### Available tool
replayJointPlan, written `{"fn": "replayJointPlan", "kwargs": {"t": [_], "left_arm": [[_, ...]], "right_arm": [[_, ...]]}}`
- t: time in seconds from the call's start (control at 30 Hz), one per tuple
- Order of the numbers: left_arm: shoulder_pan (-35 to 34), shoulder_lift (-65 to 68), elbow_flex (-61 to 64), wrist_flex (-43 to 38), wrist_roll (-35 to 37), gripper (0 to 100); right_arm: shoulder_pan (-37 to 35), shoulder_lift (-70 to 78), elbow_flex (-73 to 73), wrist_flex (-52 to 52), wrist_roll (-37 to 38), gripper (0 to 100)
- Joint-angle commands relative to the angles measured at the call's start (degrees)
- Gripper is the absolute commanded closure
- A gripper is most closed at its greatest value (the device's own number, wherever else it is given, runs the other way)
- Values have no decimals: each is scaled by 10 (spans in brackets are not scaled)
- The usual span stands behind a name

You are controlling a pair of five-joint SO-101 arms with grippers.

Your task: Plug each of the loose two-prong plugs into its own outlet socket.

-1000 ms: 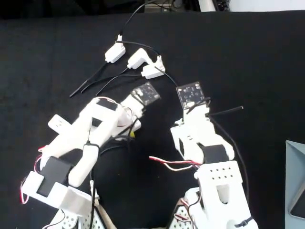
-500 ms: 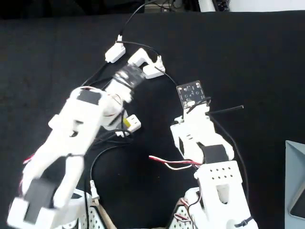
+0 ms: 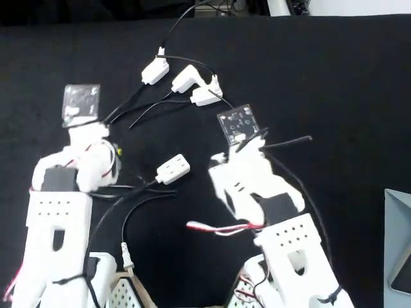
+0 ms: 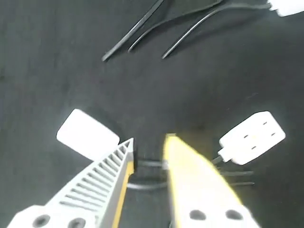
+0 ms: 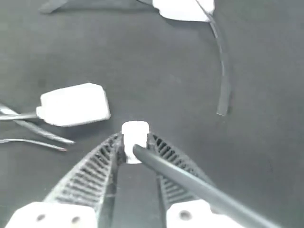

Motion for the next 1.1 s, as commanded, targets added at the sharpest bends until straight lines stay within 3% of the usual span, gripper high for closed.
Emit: {"fn": "replayJointPlan", "kwargs": {"t": [0.0,0.27,0.57,1.07], "left_arm": [[-21,-54,42,-18,36,961],[-87,-131,166,-142,82,971],[-84,-184,193,-145,79,970],[-81,-197,196,-142,78,970]], "right_arm": [[-60,-3,-43,-13,-11,986],[-91,51,-29,-106,-11,986],[-123,218,-29,-225,-11,986],[-94,327,-99,-226,-7,986]]}}
